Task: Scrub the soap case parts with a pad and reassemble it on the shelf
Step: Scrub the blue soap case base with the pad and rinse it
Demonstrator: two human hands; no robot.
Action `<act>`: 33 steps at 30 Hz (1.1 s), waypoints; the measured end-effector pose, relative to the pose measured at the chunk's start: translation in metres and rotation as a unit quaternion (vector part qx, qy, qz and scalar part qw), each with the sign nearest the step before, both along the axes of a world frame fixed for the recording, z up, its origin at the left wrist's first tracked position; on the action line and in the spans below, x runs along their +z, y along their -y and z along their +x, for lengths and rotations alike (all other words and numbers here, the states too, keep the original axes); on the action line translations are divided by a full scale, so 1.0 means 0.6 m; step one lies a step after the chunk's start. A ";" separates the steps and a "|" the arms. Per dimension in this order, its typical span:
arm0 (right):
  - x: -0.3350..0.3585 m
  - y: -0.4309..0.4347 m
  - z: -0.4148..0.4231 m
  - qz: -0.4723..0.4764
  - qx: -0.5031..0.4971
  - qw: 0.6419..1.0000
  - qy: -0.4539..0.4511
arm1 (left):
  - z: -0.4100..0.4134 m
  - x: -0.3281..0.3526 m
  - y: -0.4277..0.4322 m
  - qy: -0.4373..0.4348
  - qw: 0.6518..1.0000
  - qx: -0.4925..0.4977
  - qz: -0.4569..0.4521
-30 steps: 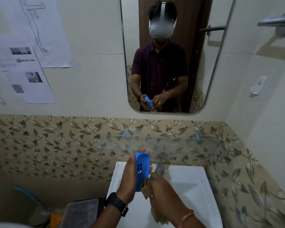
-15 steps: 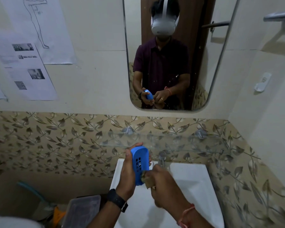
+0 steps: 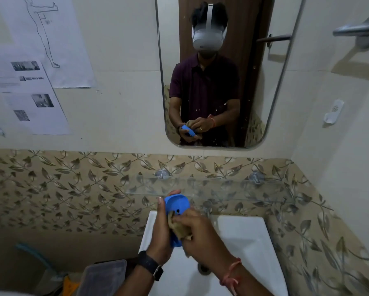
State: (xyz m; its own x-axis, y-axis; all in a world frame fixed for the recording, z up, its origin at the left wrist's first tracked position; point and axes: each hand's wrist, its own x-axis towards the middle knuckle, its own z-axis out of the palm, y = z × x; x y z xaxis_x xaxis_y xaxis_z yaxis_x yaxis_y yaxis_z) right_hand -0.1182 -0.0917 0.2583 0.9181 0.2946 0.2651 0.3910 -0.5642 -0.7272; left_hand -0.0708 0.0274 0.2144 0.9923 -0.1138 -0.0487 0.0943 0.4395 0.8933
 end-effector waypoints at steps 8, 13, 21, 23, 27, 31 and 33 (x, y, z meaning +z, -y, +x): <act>-0.007 0.016 0.031 -0.103 -0.165 0.980 0.045 | 0.002 -0.002 0.006 0.001 1.000 -0.004 0.014; 0.006 0.005 0.033 0.082 -0.156 0.982 0.072 | -0.010 -0.005 0.015 -0.012 0.999 -0.038 0.034; -0.049 0.045 -0.007 -0.136 -0.025 0.990 -0.030 | -0.012 -0.017 0.002 -0.029 1.000 0.004 -0.003; -0.041 0.044 0.000 -0.097 -0.116 0.988 0.030 | -0.018 -0.010 0.014 -0.031 0.999 -0.005 0.006; -0.010 0.025 0.006 0.026 -0.188 0.979 0.079 | -0.028 -0.009 0.031 -0.037 0.998 -0.046 0.030; -0.030 0.036 -0.027 -0.028 -0.008 0.998 -0.055 | -0.017 -0.004 0.015 -0.019 0.998 -0.022 0.061; -0.050 0.046 -0.034 -0.088 -0.024 0.994 -0.064 | -0.014 -0.003 0.013 -0.017 0.998 -0.018 0.052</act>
